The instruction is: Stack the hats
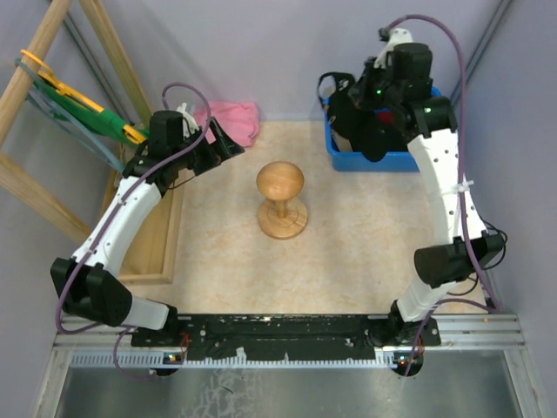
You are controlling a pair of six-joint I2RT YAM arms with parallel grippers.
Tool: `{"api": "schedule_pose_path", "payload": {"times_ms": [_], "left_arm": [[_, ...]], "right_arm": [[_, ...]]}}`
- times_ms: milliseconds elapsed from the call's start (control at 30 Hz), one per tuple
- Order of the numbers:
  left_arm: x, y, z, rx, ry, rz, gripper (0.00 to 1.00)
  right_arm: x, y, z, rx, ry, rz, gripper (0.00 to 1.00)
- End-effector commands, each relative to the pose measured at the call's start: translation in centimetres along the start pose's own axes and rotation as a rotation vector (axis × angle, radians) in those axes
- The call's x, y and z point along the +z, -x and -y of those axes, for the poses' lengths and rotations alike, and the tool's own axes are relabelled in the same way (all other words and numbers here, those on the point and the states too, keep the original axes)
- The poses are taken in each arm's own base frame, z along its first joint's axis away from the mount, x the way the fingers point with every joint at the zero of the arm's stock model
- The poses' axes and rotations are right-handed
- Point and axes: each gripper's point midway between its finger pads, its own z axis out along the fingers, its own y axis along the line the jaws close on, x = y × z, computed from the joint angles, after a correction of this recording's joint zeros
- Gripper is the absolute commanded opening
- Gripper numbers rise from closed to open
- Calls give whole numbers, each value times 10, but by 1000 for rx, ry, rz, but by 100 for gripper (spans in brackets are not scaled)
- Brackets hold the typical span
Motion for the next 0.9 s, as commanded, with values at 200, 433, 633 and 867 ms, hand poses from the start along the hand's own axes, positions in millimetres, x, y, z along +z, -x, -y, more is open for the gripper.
{"api": "schedule_pose_path", "payload": {"times_ms": [200, 433, 633, 867], "left_arm": [[-21, 11, 0, -44, -70, -2, 99], [-28, 1, 0, -63, -105, -9, 99], [-30, -11, -7, -74, -100, -31, 99], [-31, -22, -9, -86, -111, -50, 99]], "right_arm": [[-46, -80, -107, -58, 289, -154, 0], [-58, -113, -147, -83, 347, -212, 0], [-60, -125, -170, -117, 388, -232, 0], [-60, -155, -204, -191, 417, -259, 0]]}}
